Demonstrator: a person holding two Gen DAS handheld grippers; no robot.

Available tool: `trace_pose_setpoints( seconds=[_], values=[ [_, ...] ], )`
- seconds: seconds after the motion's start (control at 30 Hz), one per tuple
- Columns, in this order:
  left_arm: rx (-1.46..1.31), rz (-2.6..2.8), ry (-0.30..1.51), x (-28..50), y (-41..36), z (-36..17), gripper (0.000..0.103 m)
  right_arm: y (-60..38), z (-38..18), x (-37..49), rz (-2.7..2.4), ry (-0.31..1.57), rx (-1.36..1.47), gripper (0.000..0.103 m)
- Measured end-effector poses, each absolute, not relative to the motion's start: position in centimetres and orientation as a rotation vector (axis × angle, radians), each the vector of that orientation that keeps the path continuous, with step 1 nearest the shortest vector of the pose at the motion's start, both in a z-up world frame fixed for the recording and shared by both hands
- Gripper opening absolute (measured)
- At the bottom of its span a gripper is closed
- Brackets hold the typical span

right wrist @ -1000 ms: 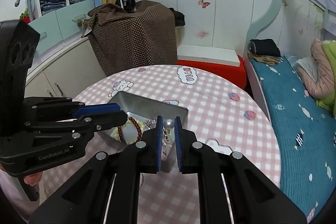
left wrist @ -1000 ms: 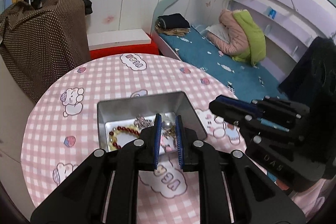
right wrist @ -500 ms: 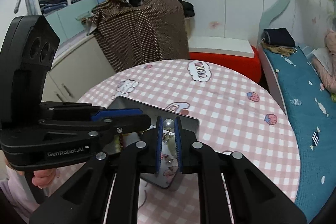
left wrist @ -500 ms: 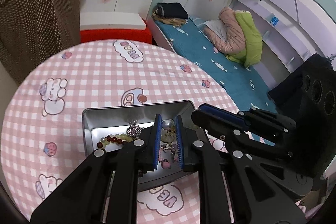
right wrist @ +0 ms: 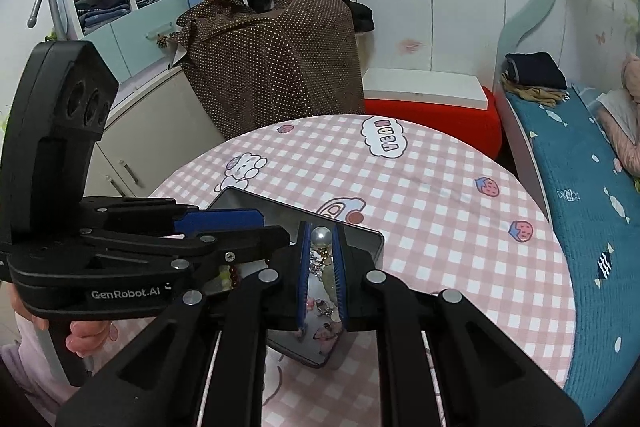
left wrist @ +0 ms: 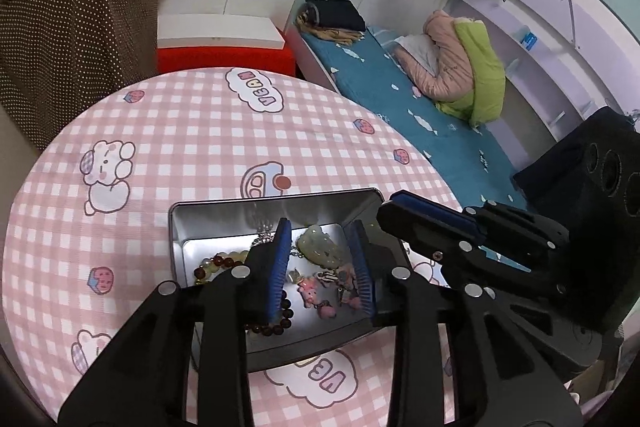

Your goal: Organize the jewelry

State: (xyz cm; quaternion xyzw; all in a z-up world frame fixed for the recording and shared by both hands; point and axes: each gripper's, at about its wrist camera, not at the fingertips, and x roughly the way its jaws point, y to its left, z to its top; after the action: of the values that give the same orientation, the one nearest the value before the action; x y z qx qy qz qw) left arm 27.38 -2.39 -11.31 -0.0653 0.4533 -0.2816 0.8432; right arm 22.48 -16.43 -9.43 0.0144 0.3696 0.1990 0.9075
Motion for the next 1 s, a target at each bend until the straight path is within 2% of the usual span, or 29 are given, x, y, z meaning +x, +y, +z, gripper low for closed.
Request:
trace_pose_setpoints(
  seconds=[0.3,0.4,0.47,0.57,0.63,0.7,1.0],
  values=[
    [-0.131,-0.528,0.948,26.8,-0.6,-10.8,0.038,-15.2,-9.6,22.6,0.444,0.782,0.019,0.010],
    [-0.116,-0.514,0.937,26.4,-0.3,-10.5,0.045,-15.1,-9.1,21.7,0.479,0.773,0.038,0.010],
    [-0.111,-0.510,0.931,26.1,-0.3,-10.4,0.046,-15.2,-9.0,21.3,0.498,0.777,0.044,0.012],
    [-0.103,-0.502,0.924,25.8,-0.3,-10.3,0.052,-15.3,-8.7,20.6,0.471,0.768,0.033,0.036],
    [-0.095,-0.494,0.920,25.6,-0.3,-10.2,0.053,-15.7,-8.4,20.5,0.458,0.764,0.044,0.038],
    [-0.085,-0.478,0.917,25.3,-0.4,-10.1,0.062,-16.2,-8.1,20.5,0.433,0.761,0.053,0.039],
    [-0.041,-0.420,0.897,23.9,-0.8,-9.5,0.071,-17.3,-7.1,18.8,0.367,0.728,0.048,0.049]
  ],
)
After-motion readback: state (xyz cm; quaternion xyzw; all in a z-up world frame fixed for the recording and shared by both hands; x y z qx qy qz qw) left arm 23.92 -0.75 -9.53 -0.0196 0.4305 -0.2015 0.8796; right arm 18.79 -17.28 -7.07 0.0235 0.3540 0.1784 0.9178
